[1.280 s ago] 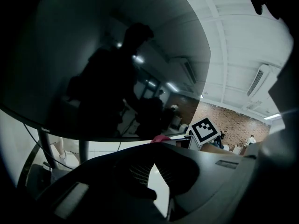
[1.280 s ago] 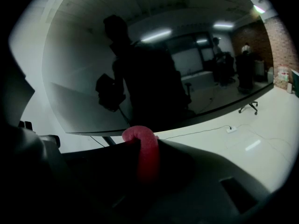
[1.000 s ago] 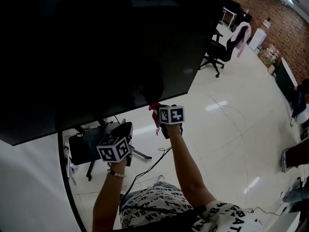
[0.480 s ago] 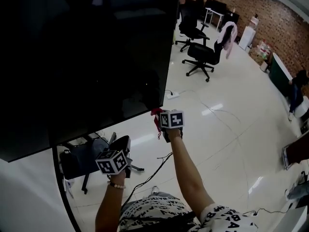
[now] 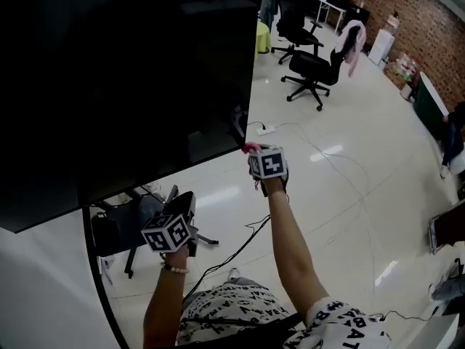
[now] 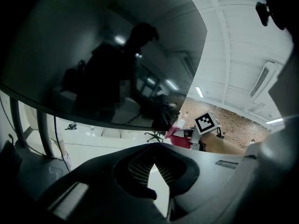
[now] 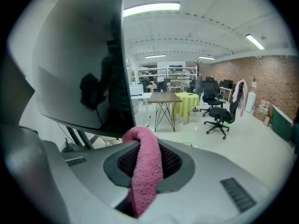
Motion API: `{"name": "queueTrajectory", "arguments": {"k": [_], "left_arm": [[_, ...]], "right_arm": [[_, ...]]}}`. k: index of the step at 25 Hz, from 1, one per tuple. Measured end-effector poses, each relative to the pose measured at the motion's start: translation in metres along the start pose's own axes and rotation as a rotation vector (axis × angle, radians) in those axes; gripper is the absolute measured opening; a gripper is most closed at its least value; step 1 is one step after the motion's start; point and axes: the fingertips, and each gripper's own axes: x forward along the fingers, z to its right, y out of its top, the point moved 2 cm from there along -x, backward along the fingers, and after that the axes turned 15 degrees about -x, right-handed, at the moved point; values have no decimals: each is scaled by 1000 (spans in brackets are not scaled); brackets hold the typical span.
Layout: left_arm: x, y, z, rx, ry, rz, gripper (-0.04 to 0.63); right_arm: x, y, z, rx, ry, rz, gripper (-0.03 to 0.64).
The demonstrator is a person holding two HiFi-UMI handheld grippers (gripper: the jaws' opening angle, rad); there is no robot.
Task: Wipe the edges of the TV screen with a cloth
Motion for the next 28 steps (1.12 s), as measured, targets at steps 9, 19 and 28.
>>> {"name": "queueTrajectory", "arguments": {"k": [9,19,28], "left_arm": [[-28,6,-10,-16,12,45,2],[-87,40,-50,-15,18,117,2],[-148,39,-89,6,65,143,2]], "right_arm": [[-21,20,7,-67,-59,44,67],[-109,45,-53,17,-19,289,66],[-131,54,-173,91,143,395,65]]}}
